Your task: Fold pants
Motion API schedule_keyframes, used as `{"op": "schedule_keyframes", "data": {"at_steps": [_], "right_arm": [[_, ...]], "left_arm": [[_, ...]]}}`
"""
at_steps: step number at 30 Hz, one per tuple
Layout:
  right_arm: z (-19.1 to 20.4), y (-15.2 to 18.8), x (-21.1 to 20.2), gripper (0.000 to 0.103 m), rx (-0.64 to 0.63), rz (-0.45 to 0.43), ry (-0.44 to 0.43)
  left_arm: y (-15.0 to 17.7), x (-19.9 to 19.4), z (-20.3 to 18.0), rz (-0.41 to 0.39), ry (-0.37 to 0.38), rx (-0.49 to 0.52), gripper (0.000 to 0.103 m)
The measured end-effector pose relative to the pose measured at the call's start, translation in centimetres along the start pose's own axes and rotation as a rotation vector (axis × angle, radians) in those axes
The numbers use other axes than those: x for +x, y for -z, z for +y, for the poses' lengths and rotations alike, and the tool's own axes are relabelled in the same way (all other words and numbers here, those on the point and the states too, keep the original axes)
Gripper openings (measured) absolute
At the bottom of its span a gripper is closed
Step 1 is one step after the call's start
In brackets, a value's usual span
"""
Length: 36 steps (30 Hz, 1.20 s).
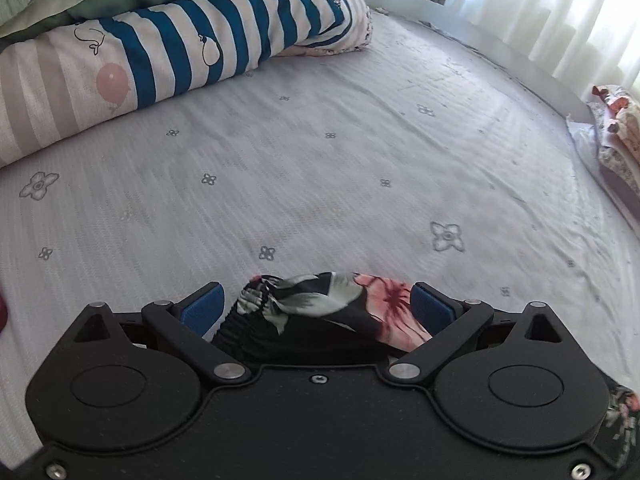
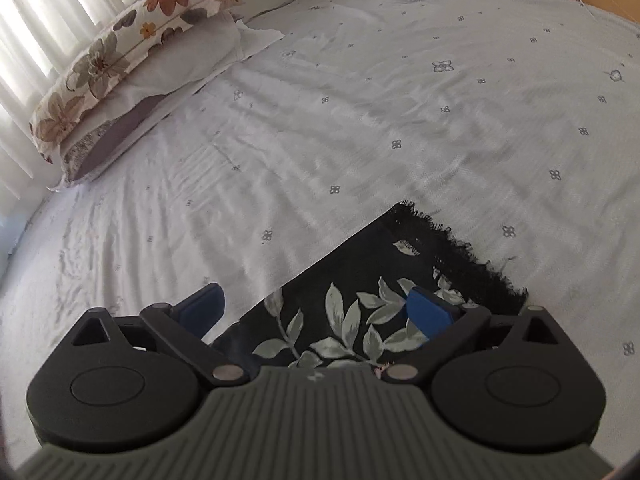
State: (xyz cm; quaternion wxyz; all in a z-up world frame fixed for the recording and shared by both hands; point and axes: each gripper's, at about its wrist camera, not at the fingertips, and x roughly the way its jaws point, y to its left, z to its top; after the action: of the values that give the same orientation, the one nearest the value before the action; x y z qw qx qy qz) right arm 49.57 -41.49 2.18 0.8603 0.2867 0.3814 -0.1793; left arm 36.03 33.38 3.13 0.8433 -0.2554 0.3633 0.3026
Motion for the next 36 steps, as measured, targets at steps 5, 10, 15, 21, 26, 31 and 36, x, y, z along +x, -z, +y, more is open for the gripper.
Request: {"op": "schedule_keyframes", "data": {"at_steps": [5, 10, 15, 21, 26, 31, 36], "right_arm": [[1.3, 0.2, 5.1, 0.103, -0.108, -0.020, 0.117], [1.6, -0.3, 8.6, 0.103, -0.070, 0.014, 0.135], [3.6, 0.8, 9.3, 0.087, -0.188, 0.002, 0.218], [1.9, -0.3, 7.0, 0.006, -0.088, 0.006, 0.216], [-0.2, -0.7, 4.5, 0.002, -0.035, 0.002, 0.171], [-1.2, -1.5, -0.1, 0.002, -0.049, -0.059, 0.146], [-3.0, -2.2, -4.8, 0.002, -0.064, -0.108, 0.153]], "left_arm": [[1.3, 3.1, 0.5, 0.015, -0.057, -0.014, 0.103], [2.1, 4.1, -1.4, -0.033, -0.136, 0.091, 0.103], [2.9, 3.8, -1.9, -0.100, -0.151, 0.127, 0.082], [2.5, 1.7, -1.8, -0.115, -0.147, 0.097, 0.018], [2.0, -0.9, -1.9, -0.151, -0.127, 0.114, 0.017], [1.4, -4.5, -1.8, -0.196, -0.103, 0.144, 0.017], [1.0, -6.8, -0.8, -0.198, -0.077, 0.136, 0.017]]}}
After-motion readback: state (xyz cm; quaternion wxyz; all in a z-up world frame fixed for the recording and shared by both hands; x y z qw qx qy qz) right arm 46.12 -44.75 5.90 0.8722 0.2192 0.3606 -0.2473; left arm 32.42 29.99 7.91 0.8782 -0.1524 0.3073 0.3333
